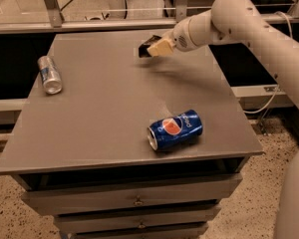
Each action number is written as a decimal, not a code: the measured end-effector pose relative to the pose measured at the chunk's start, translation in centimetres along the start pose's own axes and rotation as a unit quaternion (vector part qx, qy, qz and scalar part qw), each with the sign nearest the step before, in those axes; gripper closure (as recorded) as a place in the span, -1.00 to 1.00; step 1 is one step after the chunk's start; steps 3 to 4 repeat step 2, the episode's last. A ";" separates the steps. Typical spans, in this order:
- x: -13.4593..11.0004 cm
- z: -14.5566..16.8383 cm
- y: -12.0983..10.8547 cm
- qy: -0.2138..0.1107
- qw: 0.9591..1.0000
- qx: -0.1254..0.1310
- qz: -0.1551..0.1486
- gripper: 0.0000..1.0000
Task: Pick rxbar chocolate
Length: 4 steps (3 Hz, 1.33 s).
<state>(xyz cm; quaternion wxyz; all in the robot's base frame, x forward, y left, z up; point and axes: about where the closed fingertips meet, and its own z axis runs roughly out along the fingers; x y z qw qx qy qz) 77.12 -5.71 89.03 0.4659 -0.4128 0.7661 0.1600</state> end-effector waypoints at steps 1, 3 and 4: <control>-2.0 -3.2 1.2 -0.030 0.999 -0.015 -0.019 1.00; -2.1 -3.2 1.6 -0.035 0.999 -0.020 -0.022 1.00; -2.1 -3.2 1.6 -0.035 0.999 -0.020 -0.022 1.00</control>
Offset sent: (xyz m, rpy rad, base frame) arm -0.0208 -0.0030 0.0284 0.0271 -0.0428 0.0466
